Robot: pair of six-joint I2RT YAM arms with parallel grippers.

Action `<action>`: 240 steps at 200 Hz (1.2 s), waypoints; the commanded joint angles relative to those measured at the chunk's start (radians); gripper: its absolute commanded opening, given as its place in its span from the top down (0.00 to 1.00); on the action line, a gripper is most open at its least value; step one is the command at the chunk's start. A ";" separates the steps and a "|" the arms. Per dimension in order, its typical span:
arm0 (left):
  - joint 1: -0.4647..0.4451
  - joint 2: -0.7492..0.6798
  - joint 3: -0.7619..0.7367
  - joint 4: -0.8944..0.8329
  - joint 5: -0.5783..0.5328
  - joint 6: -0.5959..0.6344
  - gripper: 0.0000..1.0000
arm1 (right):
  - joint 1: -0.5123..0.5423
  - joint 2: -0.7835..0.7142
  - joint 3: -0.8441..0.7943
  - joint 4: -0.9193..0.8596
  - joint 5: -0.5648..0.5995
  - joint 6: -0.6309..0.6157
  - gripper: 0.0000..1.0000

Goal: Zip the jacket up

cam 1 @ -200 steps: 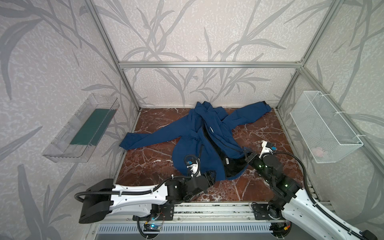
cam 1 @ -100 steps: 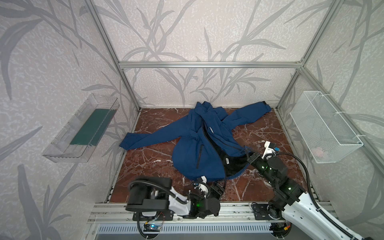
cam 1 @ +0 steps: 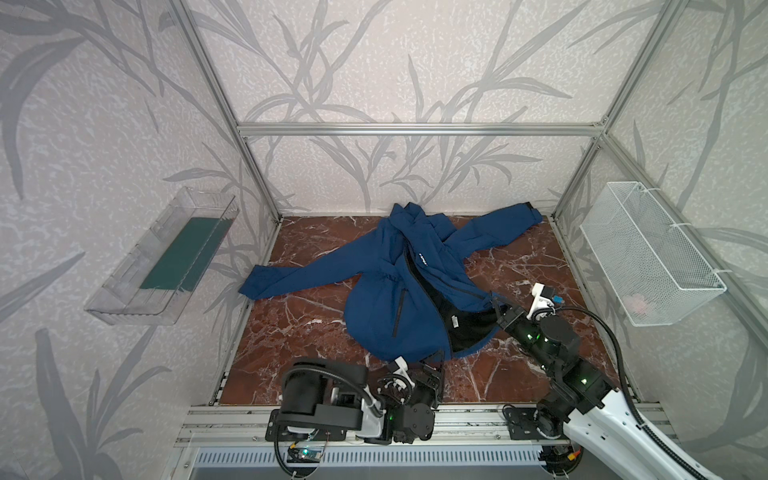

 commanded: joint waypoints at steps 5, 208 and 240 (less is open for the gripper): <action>0.027 -0.075 -0.010 -0.133 -0.041 0.022 0.01 | -0.006 0.004 0.029 0.007 0.001 -0.011 1.00; 0.045 0.171 0.051 0.154 0.046 -0.018 0.16 | -0.025 0.026 0.047 0.009 -0.025 -0.012 1.00; 0.059 0.186 0.038 0.177 0.043 -0.027 0.17 | -0.026 0.027 0.047 0.010 -0.028 -0.011 1.00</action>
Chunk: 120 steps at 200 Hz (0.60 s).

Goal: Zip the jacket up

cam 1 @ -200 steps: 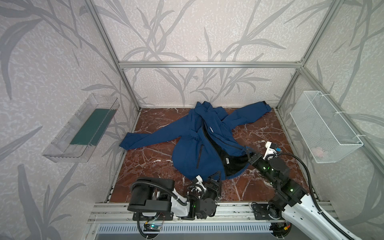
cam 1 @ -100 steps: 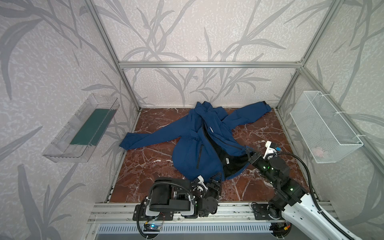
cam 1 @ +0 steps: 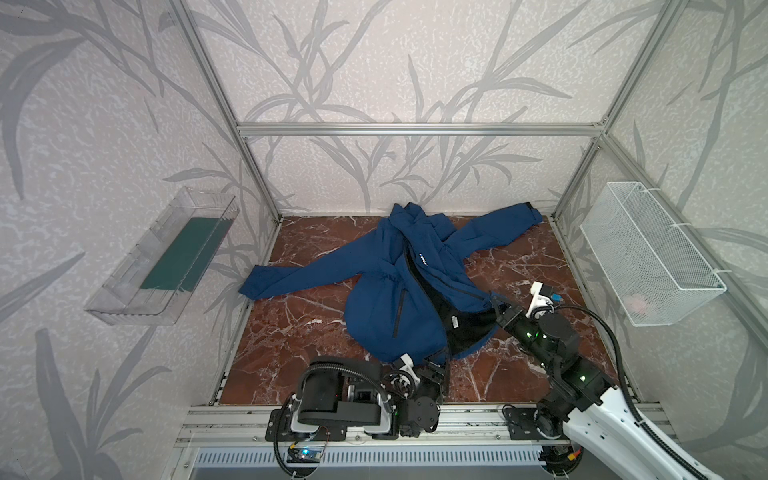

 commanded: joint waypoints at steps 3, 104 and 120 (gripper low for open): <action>0.015 0.023 -0.010 0.031 -0.012 -0.015 0.17 | -0.006 -0.001 0.035 0.014 -0.003 -0.003 1.00; 0.093 -0.036 -0.026 0.037 0.053 0.062 0.38 | -0.021 0.031 0.050 0.032 -0.026 0.000 1.00; 0.092 -0.031 -0.024 0.050 0.058 0.070 0.44 | -0.021 0.043 0.053 0.039 -0.031 0.001 1.00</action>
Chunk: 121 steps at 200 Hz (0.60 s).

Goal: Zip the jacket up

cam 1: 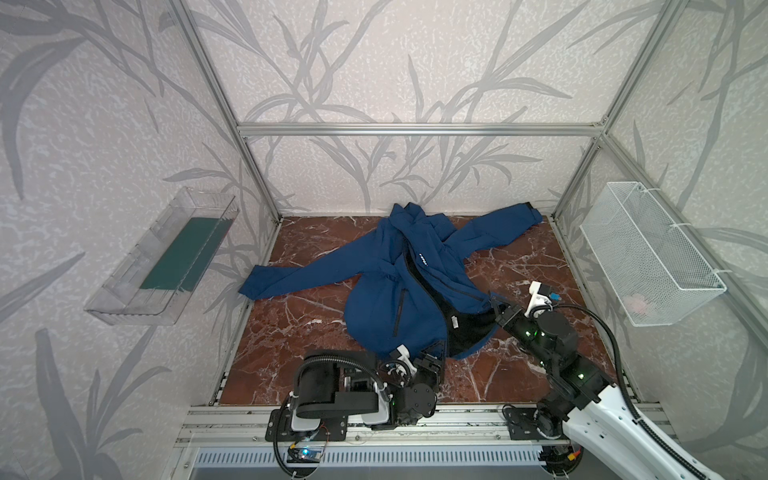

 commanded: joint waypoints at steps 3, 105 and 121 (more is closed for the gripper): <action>0.001 0.001 -0.006 0.050 -0.005 0.019 0.44 | -0.005 0.013 0.049 0.038 -0.011 -0.001 1.00; -0.011 -0.056 -0.065 0.073 -0.057 0.072 0.32 | -0.006 0.019 0.060 0.041 -0.017 -0.012 1.00; -0.010 -0.074 -0.060 0.072 -0.043 0.113 0.34 | -0.008 0.025 0.059 0.047 -0.020 -0.011 1.00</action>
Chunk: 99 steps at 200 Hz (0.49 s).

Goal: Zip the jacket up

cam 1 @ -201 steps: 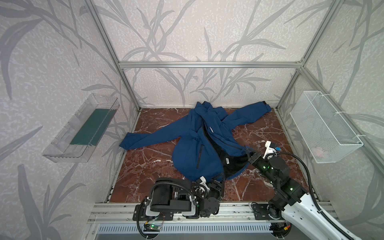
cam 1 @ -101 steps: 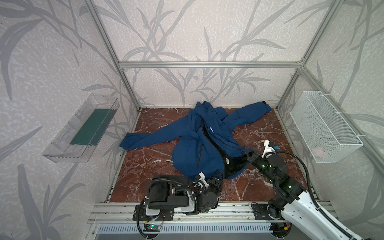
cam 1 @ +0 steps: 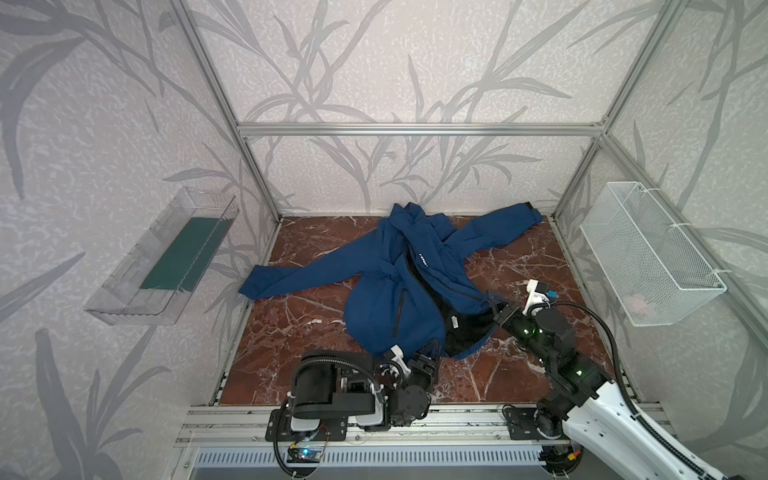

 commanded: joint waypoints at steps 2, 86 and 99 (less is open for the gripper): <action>0.002 -0.049 0.001 0.024 -0.011 0.069 0.34 | -0.007 0.007 0.046 0.042 -0.005 -0.011 1.00; 0.006 -0.021 0.036 0.027 -0.010 0.072 0.35 | -0.014 -0.004 0.039 0.036 -0.011 -0.011 1.00; 0.008 -0.024 0.019 0.027 -0.027 0.055 0.37 | -0.015 -0.009 0.037 0.036 -0.011 -0.010 1.00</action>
